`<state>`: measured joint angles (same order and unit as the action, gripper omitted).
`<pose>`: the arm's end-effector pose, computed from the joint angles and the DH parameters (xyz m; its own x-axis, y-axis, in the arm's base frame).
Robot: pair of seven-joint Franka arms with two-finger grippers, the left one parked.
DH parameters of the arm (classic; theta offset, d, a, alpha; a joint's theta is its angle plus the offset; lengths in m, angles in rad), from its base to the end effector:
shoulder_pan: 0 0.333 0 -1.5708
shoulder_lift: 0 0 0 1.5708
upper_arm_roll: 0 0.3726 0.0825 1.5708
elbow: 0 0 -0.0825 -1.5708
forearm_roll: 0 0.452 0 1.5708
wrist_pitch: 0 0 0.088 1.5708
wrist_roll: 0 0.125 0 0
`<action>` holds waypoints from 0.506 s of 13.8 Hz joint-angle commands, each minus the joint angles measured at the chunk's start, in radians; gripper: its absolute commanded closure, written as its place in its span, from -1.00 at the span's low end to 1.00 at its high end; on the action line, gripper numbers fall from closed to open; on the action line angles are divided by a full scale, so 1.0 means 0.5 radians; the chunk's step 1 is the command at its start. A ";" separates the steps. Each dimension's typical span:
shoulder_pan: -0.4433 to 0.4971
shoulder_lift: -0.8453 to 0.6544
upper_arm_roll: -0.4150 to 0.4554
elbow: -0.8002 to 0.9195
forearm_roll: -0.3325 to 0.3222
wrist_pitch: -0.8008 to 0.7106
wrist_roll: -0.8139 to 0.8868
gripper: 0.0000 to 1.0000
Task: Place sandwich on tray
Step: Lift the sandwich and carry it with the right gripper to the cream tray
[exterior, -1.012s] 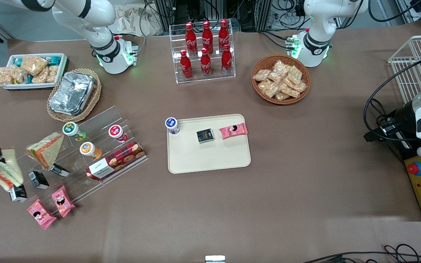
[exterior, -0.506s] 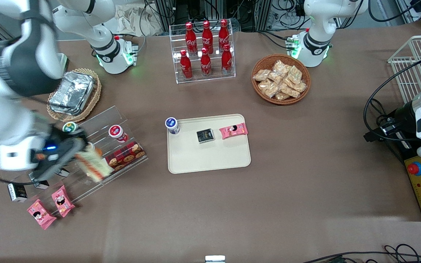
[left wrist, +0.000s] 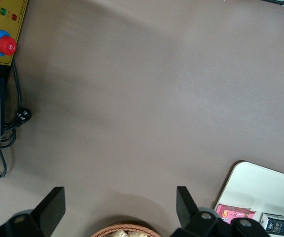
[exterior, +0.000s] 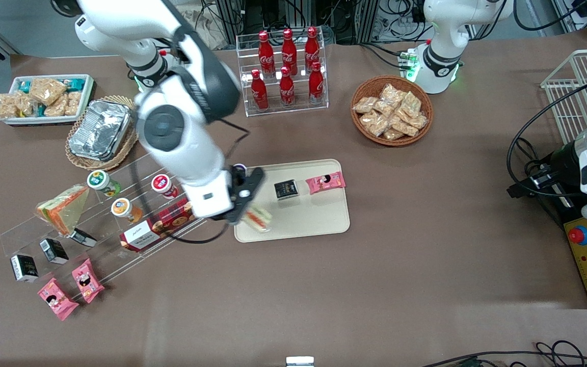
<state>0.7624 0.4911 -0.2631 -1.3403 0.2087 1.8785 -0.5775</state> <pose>0.6709 0.4351 0.4752 0.4936 0.8644 0.0956 0.8695 -0.4929 -0.0325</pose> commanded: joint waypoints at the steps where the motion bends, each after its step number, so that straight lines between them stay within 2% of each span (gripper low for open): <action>1: 0.061 0.131 -0.026 0.008 0.034 0.145 -0.081 1.00; 3: 0.122 0.226 -0.026 0.008 0.034 0.271 -0.304 1.00; 7: 0.196 0.297 -0.026 -0.151 0.027 0.547 -0.477 1.00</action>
<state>0.8311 0.6347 -0.2640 -1.3773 0.2087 2.0886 -0.7590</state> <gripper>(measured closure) 0.784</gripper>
